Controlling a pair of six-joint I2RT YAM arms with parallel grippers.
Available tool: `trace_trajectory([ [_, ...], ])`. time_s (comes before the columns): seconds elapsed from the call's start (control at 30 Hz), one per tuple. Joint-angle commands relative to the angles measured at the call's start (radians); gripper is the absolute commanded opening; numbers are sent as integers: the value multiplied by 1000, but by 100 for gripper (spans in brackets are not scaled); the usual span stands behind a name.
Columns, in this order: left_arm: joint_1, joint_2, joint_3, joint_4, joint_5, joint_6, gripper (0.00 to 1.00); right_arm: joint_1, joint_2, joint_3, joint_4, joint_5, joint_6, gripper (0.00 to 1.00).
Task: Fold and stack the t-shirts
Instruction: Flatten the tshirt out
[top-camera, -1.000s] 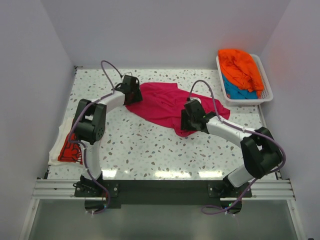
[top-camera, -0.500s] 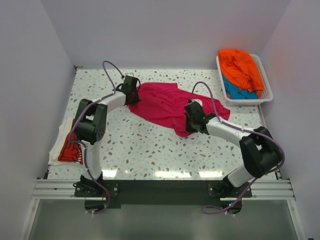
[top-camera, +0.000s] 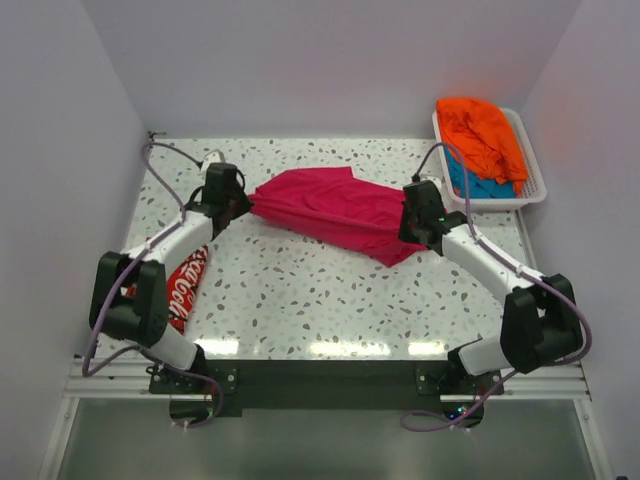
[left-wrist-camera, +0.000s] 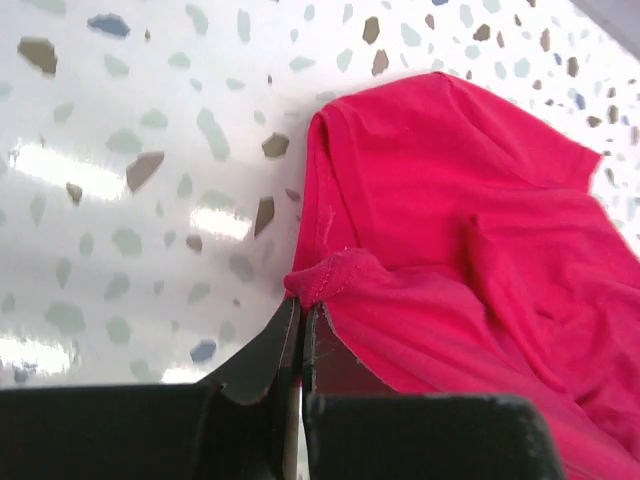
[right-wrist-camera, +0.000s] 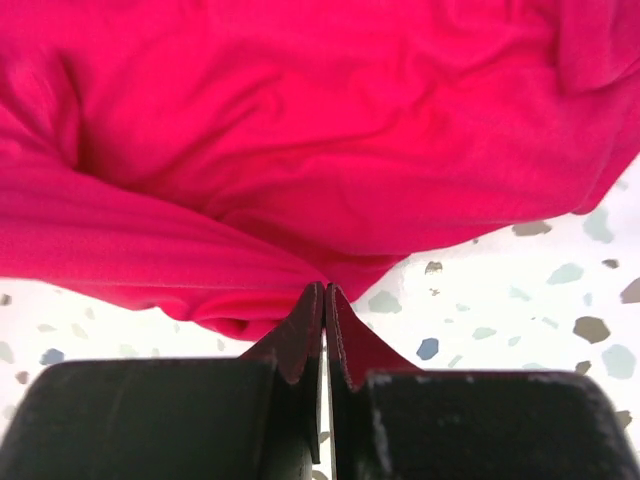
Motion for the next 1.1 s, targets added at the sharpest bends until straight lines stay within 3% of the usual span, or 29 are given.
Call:
trace_trajectory([
  [0.0, 7, -145, -169, 123, 16, -148, 0, -6, -86, 54, -72, 56, -39, 0],
  [0.1, 6, -260, -351, 178, 80, -222, 0, -8, -153, 11, -82, 45, -30, 0],
  [0.23, 6, -457, -589, 176, 111, -277, 0, -8, -340, -177, -42, -21, 63, 0],
  [0.3, 7, -519, -654, 188, 163, -288, 1, -8, -423, -245, -16, -71, 108, 13],
  [0.33, 9, -574, -693, 192, 177, -273, 24, -8, -492, -298, -4, -93, 116, 20],
  [0.37, 9, -599, -700, 183, 179, -261, 38, -8, -524, -322, 9, -113, 125, 34],
  [0.43, 9, -648, -679, 169, 145, -215, 59, -8, -552, -345, 27, -123, 125, 42],
  [0.47, 9, -653, -663, 169, 134, -204, 63, -6, -543, -339, 26, -125, 119, 43],
  [0.6, -9, -521, -432, 171, 133, -113, 63, 11, -456, -302, 55, -133, 113, 43],
  [0.73, -120, -229, -177, 90, 94, 0, 53, 102, -345, -239, 122, -68, 111, 44],
  [0.77, -129, -190, -143, 73, 84, 2, 51, 116, -255, -209, 133, -59, 105, 44],
  [0.9, -149, -118, -144, 160, 138, -35, 41, 165, -12, -6, 197, -94, 50, 43],
  [1.07, -216, -19, -57, 98, 151, 0, 47, 175, 205, 126, 282, -175, 36, 42],
])
